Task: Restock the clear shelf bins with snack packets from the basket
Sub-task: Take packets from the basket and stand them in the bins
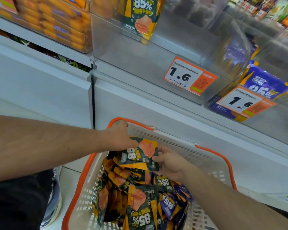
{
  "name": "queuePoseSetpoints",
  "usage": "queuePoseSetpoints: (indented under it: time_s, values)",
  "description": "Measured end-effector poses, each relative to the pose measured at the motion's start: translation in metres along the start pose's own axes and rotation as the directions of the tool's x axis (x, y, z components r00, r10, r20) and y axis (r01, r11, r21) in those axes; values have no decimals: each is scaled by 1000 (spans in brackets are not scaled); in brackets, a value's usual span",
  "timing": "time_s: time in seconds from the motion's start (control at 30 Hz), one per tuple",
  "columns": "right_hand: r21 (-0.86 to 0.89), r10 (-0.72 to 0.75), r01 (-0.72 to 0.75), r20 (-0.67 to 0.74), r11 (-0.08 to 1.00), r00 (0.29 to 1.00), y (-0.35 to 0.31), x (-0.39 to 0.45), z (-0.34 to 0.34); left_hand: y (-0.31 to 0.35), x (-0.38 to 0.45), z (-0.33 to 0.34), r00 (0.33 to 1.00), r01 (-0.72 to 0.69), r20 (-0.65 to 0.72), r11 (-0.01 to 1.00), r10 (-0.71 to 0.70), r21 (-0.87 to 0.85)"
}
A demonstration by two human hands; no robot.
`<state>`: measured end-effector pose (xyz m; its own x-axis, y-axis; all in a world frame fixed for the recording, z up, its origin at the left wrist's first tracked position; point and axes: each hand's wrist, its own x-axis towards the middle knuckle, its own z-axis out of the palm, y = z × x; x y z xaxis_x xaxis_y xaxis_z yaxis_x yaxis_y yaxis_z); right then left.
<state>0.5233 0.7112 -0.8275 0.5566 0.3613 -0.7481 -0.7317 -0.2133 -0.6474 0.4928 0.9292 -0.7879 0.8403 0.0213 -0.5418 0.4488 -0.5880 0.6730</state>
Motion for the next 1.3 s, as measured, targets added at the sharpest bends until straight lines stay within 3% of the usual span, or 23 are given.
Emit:
queuePoseSetpoints:
  time_s: [0.1, 0.17, 0.23, 0.3, 0.37, 0.43, 0.57, 0.63, 0.7, 0.77, 0.83, 0.87, 0.93, 1.03, 1.17, 1.23, 1.3]
  values:
    - [96, -23, 16, 71, 995, 997, -1, -8, 11, -4, -6, -2, 991, 112, 106, 952, -85, -284]
    - [91, -45, 36, 106, 995, 993, -3, -12, 13, -9, -3, -3, 996, 87, 29, 923, -82, -376]
    - [-69, -82, 87, 78, 994, 994, -8, -16, 12, -10, -2, -6, 994, 9, -93, 919, -50, -394]
    - [-404, -192, 153, -59, 902, 980, -22, -22, 10, -7, -1, -13, 981, -114, -184, 961, 69, -250]
    - [-660, -355, 168, -159, 732, 921, -39, -28, 12, 1, -5, -22, 957, -228, -202, 971, 209, -75]
    - [-723, -435, 245, -86, 646, 896, -56, -33, 19, 11, -10, -28, 928, -330, -182, 944, 327, 9]
    - [-668, -434, 354, 52, 655, 899, -79, -48, 44, 34, -24, -42, 819, -544, -141, 831, 556, 115]
    - [-651, -472, 410, 90, 639, 877, -94, -62, 54, 44, -29, -53, 739, -622, -208, 768, 641, 156]
    - [-629, -525, 458, 91, 628, 846, -111, -76, 62, 53, -33, -66, 622, -695, -393, 709, 677, 121]
    - [-564, -541, 494, 97, 662, 836, -130, -91, 67, 62, -35, -84, 398, -760, -594, 614, 699, 213]
    - [-467, -554, 533, 105, 706, 826, -150, -106, 73, 67, -34, -106, 130, -749, -676, 519, 725, 412]
    - [-427, -572, 556, 105, 713, 814, -161, -114, 76, 67, -31, -116, 38, -718, -686, 498, 726, 487]
    - [-328, -601, 596, 99, 732, 793, -186, -127, 81, 65, -22, -136, -40, -638, -682, 507, 730, 580]
    - [-244, -607, 595, 32, 766, 794, -221, -134, 86, 59, -10, -142, 53, -430, -611, 570, 790, 700]
    - [-150, -546, 531, -85, 834, 834, -257, -122, 90, 62, 2, -131, 167, -215, -547, 572, 820, 792]
    - [-46, -494, 494, -163, 868, 854, -271, -112, 93, 66, 7, -131, 187, -138, -540, 566, 821, 813]
    - [19, -465, 482, -232, 876, 854, -287, -99, 94, 66, 13, -130, 165, -107, -539, 558, 826, 823]
